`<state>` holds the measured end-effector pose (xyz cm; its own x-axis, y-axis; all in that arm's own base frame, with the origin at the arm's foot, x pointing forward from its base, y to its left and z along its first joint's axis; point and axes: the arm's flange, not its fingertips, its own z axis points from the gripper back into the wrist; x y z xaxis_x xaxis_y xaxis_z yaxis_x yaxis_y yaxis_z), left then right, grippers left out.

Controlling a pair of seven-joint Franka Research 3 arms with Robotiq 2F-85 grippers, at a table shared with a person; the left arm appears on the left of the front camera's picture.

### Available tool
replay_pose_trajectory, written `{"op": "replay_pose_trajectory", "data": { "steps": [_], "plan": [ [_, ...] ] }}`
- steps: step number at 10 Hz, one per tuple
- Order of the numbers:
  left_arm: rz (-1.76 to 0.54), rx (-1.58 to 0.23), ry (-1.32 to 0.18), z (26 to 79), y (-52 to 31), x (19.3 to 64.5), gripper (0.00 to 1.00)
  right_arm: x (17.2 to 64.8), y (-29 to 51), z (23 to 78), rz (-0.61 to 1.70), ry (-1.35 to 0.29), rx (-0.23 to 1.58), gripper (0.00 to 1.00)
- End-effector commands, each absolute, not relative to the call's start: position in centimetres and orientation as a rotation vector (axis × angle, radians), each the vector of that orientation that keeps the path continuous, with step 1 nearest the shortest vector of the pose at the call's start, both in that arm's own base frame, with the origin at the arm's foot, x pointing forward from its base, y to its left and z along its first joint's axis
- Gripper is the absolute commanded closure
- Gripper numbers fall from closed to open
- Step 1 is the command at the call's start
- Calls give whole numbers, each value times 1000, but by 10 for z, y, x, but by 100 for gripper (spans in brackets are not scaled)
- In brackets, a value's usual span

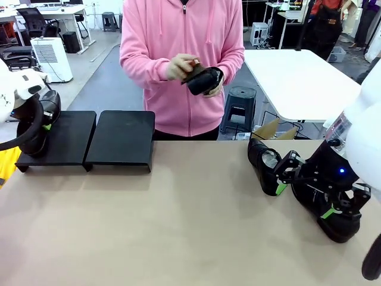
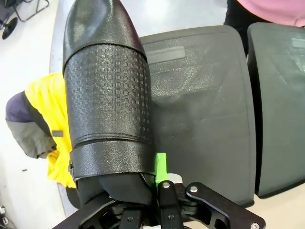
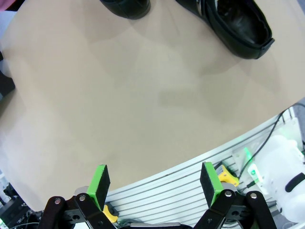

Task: Organize the shoes by placing them on the stand.
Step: Place the Shoe from the middle of the table onto the Shoes Stand, then pick up one Shoe and place it in the middle of the table.

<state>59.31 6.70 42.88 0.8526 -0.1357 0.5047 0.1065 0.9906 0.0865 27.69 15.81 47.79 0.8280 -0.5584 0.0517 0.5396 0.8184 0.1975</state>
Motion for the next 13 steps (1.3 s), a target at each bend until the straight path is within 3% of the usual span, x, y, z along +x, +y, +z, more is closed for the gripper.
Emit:
{"op": "replay_pose_trajectory", "data": {
  "steps": [1, 5, 9, 10, 13],
  "plan": [
    [-118, 23, -509, 434, 72, 600, 76, 278, 159, 478, -588, -117, 184, 0],
    [-98, 25, -520, 437, 74, 595, 0, 278, 159, 478, -588, -117, 184, 0],
    [-50, -34, -647, 466, 60, 562, 0, 278, 159, 478, -588, -117, 184, 0],
    [-75, 22, -547, 446, 69, 592, 0, 278, 159, 478, -588, -117, 184, 0],
    [-75, 22, -547, 446, 69, 592, 0, 278, 159, 478, -588, -117, 184, 0]
  ]
}}
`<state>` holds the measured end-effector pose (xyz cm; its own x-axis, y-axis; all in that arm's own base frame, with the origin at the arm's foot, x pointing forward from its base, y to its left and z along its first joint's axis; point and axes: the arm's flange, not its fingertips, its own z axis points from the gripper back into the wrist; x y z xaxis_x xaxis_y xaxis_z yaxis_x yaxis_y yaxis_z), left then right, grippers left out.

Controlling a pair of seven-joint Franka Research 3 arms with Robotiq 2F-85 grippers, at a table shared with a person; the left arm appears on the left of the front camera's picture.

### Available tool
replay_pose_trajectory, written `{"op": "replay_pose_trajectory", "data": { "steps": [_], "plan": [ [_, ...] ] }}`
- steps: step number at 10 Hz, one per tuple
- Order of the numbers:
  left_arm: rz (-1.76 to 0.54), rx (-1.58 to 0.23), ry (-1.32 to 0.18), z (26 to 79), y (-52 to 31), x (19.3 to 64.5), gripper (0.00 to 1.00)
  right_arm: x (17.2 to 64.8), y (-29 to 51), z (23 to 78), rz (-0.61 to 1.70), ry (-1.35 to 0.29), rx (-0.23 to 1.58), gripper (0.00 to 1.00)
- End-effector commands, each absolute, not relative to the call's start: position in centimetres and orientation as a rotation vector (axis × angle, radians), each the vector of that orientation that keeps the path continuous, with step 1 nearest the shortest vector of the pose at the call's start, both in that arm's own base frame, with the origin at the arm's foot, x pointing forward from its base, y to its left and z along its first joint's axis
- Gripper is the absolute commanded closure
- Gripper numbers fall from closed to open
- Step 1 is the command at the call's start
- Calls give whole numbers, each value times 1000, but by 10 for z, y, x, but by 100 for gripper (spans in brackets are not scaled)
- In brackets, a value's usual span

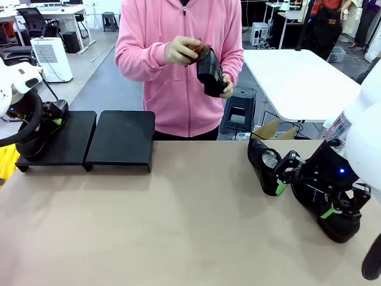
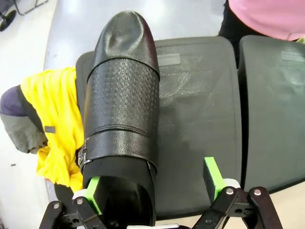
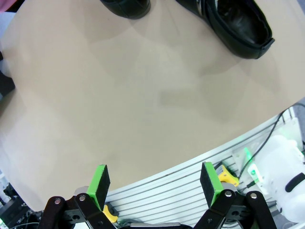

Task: Organize the shoes by placing them on the stand.
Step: Pick up one Shoe and place it in the middle of the table.

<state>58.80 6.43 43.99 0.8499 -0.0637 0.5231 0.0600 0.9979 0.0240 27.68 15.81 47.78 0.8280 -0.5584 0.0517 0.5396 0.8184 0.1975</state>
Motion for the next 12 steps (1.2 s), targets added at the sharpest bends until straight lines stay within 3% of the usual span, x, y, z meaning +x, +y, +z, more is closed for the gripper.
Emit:
{"op": "replay_pose_trajectory", "data": {
  "steps": [1, 4, 7, 12],
  "plan": [
    [-75, 22, -547, 446, 69, 592, 0, 278, 159, 478, -588, -117, 184, 0],
    [-71, 12, -551, 440, 65, 590, 0, 278, 159, 478, -588, -117, 184, 0],
    [-296, 27, -647, 469, -18, 535, 0, 278, 159, 478, -588, -117, 184, 0],
    [-305, -35, -473, 485, -47, 463, 0, 278, 159, 478, -588, -117, 184, 0]
  ]
}}
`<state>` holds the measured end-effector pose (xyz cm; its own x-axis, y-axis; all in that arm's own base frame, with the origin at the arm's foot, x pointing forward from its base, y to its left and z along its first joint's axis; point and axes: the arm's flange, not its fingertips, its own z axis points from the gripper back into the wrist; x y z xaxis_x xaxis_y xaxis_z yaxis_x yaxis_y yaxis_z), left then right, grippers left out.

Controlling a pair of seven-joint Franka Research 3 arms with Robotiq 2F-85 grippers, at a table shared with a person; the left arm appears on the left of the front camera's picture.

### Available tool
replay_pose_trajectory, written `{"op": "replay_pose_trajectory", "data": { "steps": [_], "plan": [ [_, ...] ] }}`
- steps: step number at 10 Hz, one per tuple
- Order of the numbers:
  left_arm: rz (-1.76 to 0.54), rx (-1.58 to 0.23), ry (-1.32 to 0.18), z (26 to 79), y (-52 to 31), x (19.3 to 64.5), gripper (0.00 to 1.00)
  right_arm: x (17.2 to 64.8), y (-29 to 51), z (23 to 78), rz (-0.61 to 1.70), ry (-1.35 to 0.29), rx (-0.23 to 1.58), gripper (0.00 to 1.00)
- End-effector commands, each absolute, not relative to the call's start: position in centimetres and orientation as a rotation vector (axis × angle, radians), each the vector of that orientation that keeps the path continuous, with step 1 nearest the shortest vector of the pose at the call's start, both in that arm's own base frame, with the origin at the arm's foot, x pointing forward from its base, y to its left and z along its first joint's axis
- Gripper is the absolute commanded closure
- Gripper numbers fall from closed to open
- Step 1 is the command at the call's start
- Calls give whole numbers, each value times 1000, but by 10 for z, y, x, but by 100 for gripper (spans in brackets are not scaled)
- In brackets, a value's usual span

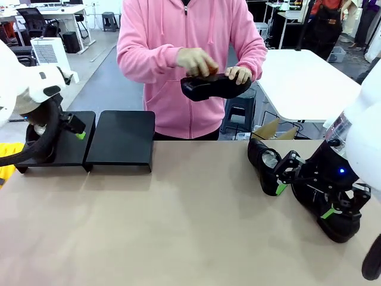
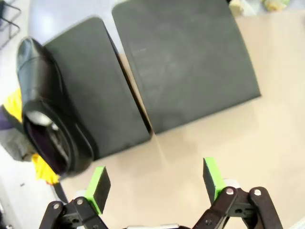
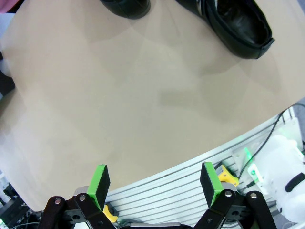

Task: Organize the shoes by placing them on the stand.
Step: Pick up one Shoe and place it in the middle of the table.

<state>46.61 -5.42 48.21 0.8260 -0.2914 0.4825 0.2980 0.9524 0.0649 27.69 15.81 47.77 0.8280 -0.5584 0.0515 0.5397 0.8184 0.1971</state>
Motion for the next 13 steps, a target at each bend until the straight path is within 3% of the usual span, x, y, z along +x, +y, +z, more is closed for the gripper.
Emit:
{"op": "replay_pose_trajectory", "data": {
  "steps": [1, 4, 6, 7, 9, 13],
  "plan": [
    [-322, -53, -450, 487, -51, 460, 0, 278, 159, 478, -588, -117, 184, 0],
    [-336, -91, -446, 492, -48, 450, 0, 278, 159, 478, -588, -117, 184, 0],
    [-332, -91, -336, 493, -42, 454, 0, 277, 158, 478, -586, -109, 177, 0],
    [-342, -76, -290, 494, -41, 451, 0, 292, 152, 484, -555, -117, 143, 0],
    [-317, -76, -343, 487, -47, 449, 0, 338, 139, 496, -486, -112, 95, 0],
    [-317, -76, -343, 487, -47, 449, 0, 431, 146, 473, -342, -56, -67, 0]
  ]
}}
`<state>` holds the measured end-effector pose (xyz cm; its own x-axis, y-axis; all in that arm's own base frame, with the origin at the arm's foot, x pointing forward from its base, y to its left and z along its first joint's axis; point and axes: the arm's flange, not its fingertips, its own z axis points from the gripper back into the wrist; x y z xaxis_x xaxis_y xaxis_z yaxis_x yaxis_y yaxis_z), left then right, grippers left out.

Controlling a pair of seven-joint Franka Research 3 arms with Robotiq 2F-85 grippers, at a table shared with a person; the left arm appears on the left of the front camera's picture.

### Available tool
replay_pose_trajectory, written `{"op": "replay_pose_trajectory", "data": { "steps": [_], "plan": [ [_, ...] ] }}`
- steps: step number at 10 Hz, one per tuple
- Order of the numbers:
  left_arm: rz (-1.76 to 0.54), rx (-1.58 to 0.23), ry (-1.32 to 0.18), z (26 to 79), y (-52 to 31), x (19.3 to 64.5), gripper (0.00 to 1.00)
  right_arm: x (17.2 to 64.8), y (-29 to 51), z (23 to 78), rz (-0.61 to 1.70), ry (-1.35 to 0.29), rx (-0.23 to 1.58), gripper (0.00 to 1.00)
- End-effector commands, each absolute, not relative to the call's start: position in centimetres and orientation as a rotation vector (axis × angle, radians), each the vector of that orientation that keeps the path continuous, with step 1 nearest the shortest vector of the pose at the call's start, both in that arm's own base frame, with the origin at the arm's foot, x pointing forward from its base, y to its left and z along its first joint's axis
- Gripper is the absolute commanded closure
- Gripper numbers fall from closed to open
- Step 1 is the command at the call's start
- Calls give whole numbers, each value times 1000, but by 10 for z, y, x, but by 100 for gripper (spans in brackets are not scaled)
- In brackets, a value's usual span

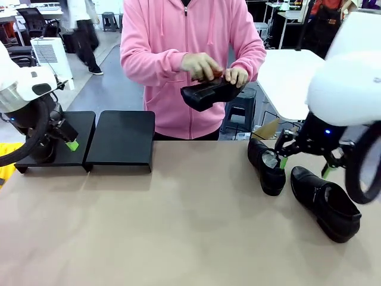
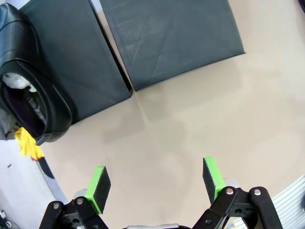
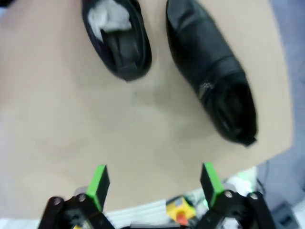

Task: Organize the shoes by placing them on the stand.
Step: Pick up one Shoe and place it in the middle of the table.

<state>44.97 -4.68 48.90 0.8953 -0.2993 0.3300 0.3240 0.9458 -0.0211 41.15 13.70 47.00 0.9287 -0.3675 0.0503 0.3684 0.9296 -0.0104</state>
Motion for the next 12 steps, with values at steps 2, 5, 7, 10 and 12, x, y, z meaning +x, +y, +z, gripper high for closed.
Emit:
{"op": "replay_pose_trajectory", "data": {
  "steps": [2, 5, 7, 10, 12],
  "plan": [
    [-317, -76, -343, 487, -47, 449, 0, 387, 133, 478, -413, -63, 19, 0],
    [-317, -76, -343, 487, -47, 449, 0, 403, 134, 474, -386, -50, -2, 0],
    [-317, -76, -343, 487, -47, 449, 0, 427, 147, 476, -338, -74, -39, 0],
    [-317, -76, -343, 487, -47, 449, 0, 494, 155, 462, -281, -35, -8, 0],
    [-317, -76, -343, 487, -47, 449, 0, 528, 168, 442, -275, -27, -28, 0]
  ]
}}
